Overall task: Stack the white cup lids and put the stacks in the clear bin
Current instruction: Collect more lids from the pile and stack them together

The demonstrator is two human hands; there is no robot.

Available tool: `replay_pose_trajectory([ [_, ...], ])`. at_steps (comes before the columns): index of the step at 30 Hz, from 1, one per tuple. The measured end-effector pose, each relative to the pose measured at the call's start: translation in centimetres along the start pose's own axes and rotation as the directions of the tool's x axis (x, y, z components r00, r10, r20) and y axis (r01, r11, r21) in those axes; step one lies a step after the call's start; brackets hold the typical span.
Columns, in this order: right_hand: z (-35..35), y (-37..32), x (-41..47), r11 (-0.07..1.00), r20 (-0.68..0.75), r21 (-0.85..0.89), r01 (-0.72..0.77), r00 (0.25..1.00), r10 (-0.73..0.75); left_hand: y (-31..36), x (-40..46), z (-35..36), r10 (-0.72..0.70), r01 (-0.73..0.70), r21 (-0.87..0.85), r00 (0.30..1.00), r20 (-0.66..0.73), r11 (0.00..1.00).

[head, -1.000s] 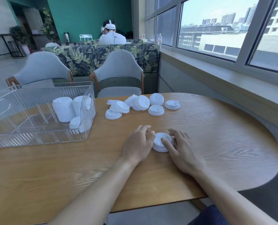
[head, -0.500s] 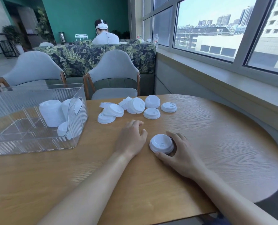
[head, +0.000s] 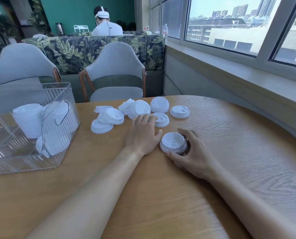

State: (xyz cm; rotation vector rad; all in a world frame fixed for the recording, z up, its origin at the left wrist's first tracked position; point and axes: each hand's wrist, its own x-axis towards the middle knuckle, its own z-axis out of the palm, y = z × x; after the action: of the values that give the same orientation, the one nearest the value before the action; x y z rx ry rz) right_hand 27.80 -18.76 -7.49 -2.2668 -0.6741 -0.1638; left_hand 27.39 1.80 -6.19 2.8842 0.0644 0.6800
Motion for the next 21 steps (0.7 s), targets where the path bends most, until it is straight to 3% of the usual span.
replay_pose_trajectory([
  [7, 0.2, 0.1, 1.1, 0.996, 0.007, -0.08, 0.031, 1.0, -0.031, -0.3, 2.8, 1.7, -0.013, 0.014, 0.006, 0.999, -0.042, 1.0],
  [21, 0.5, 0.1, 1.1, 0.992, -0.011, -0.117, 0.046, 0.999, -0.047, -0.6, 4.3, 3.0, -0.03, 0.031, -0.012, 0.999, 0.016, 0.999],
])
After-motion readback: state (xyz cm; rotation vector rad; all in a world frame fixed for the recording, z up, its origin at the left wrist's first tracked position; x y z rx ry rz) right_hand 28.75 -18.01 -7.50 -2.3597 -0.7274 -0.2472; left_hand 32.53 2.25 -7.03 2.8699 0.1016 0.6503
